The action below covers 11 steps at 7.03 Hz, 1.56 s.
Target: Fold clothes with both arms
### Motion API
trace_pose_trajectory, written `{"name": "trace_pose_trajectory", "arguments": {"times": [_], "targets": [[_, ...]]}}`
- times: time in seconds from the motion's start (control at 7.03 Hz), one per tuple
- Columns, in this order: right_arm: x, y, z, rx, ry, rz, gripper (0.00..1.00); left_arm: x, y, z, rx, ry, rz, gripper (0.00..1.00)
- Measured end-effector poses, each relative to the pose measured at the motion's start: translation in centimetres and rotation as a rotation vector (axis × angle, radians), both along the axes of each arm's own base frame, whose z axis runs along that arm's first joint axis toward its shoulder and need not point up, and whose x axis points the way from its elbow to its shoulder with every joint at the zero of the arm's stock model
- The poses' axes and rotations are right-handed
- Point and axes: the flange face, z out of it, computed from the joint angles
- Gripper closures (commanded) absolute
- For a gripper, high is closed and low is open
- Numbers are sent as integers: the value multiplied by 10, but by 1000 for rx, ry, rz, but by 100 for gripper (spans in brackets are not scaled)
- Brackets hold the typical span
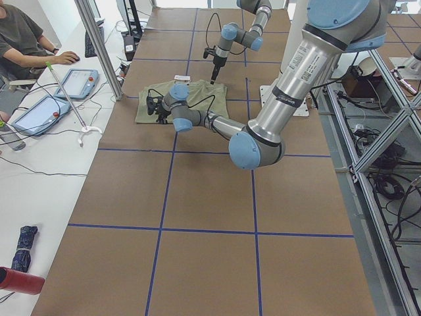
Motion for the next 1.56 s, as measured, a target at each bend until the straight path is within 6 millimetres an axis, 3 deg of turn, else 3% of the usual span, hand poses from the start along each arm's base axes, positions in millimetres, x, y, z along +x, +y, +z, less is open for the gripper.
{"name": "trace_pose_trajectory", "arguments": {"times": [0.28,0.43,0.71,1.56], "targets": [[-22,36,7,-70,-23,92,6,0,0,0,0,0,-1,53],[-25,42,10,-80,-23,107,10,0,0,0,0,0,-1,53],[-24,45,19,-88,-14,118,25,0,0,0,1,0,-1,53],[-24,43,26,-118,-12,149,28,0,0,0,0,-1,-2,53]]}}
